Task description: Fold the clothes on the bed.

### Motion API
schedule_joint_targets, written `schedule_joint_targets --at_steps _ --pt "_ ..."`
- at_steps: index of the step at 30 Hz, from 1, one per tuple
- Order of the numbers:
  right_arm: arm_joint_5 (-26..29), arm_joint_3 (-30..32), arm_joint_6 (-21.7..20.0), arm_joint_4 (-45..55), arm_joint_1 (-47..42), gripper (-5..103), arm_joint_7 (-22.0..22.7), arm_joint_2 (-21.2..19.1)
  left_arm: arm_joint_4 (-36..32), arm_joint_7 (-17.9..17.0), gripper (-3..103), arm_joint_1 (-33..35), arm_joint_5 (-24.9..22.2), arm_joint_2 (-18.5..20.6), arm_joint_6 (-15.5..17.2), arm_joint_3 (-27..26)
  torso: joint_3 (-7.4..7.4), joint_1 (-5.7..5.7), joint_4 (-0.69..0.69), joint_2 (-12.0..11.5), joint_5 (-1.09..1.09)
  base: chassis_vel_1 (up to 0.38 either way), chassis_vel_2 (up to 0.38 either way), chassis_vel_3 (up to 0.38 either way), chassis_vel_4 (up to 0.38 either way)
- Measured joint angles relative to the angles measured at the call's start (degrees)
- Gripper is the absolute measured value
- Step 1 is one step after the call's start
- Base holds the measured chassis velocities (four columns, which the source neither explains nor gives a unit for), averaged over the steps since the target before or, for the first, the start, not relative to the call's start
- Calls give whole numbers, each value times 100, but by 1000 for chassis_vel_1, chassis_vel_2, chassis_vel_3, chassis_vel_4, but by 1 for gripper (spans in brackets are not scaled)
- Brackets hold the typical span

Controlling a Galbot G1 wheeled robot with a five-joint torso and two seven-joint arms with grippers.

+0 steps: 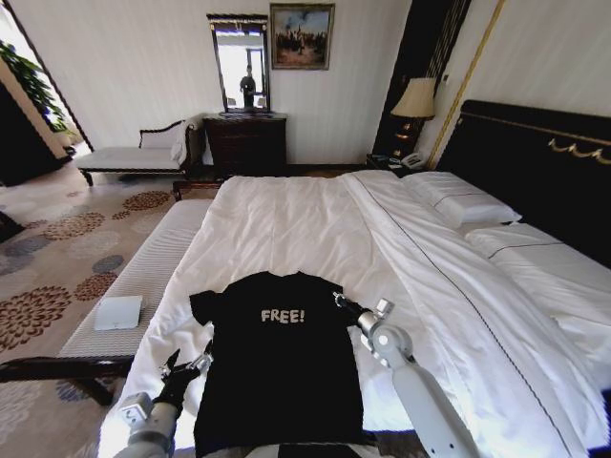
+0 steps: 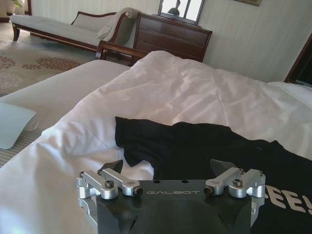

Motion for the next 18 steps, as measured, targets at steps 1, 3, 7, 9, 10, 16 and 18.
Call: schedule_joint_targets --at_steps 1,3,7,9,10,16,18 --pt "-10 -38 0 -5 19 0 0 24 -15 -4 100 6 -9 -3 0 -8 0 0 0 0 -1 0 0 0 0" --pt "-27 -85 0 -14 37 0 1 53 -28 -8 100 15 -16 -9 0 -19 0 0 0 0 0 0 0 0 0" --pt "-104 -186 0 -103 75 0 2 131 -84 -21 100 46 -21 -27 0 -49 0 0 0 0 -1 0 0 0 0" --pt "-119 -207 2 -137 81 0 2 151 -91 -24 100 54 -22 -27 1 -63 0 0 0 0 0 0 0 0 0" --pt "-134 -230 5 -175 90 0 1 171 -99 -29 100 61 -27 -27 1 -83 0 0 0 0 0 0 0 0 0" --pt "-202 -324 17 -286 124 0 -1 281 -141 -45 100 95 -54 -37 2 -133 0 0 0 0 0 0 0 0 0" --pt "-213 -339 18 -309 132 0 -1 310 -148 -45 100 103 -58 -45 2 -136 0 0 0 0 0 0 0 0 0"
